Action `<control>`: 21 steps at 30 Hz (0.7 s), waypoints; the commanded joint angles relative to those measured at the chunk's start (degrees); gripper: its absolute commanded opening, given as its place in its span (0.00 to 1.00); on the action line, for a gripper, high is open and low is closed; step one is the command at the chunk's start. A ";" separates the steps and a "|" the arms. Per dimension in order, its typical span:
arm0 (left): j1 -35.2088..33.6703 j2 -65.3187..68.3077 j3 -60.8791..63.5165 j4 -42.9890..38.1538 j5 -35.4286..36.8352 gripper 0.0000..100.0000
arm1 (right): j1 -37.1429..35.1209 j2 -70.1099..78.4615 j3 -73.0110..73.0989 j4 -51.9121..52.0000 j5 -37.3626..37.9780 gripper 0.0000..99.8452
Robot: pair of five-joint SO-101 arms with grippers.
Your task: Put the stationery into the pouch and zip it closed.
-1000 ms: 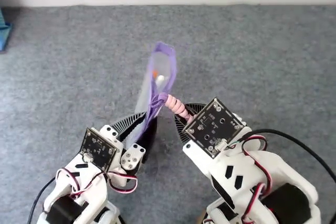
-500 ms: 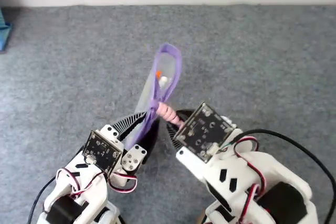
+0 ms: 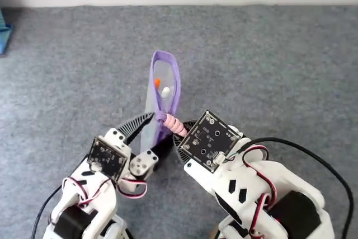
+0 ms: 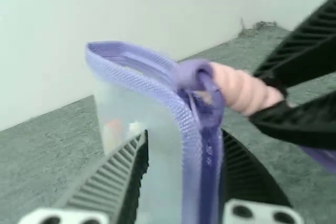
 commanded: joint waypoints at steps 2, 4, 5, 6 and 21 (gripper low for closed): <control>-3.16 -0.18 -0.40 -0.97 -1.58 0.16 | -0.40 0.13 -0.53 -1.01 -0.35 0.01; -3.25 -0.18 -0.40 -0.97 -3.52 0.11 | -0.31 0.13 -0.53 -1.19 -0.35 0.01; -3.16 -0.18 -0.48 -0.97 -4.04 0.09 | -0.31 0.13 -0.53 -1.19 -0.35 0.01; -3.08 -0.18 -0.57 -0.97 -4.40 0.07 | -0.31 0.13 -0.53 -1.19 -0.44 0.01; -3.34 -0.18 -4.97 5.01 -5.10 0.01 | 11.47 3.47 1.58 -14.81 -6.15 0.01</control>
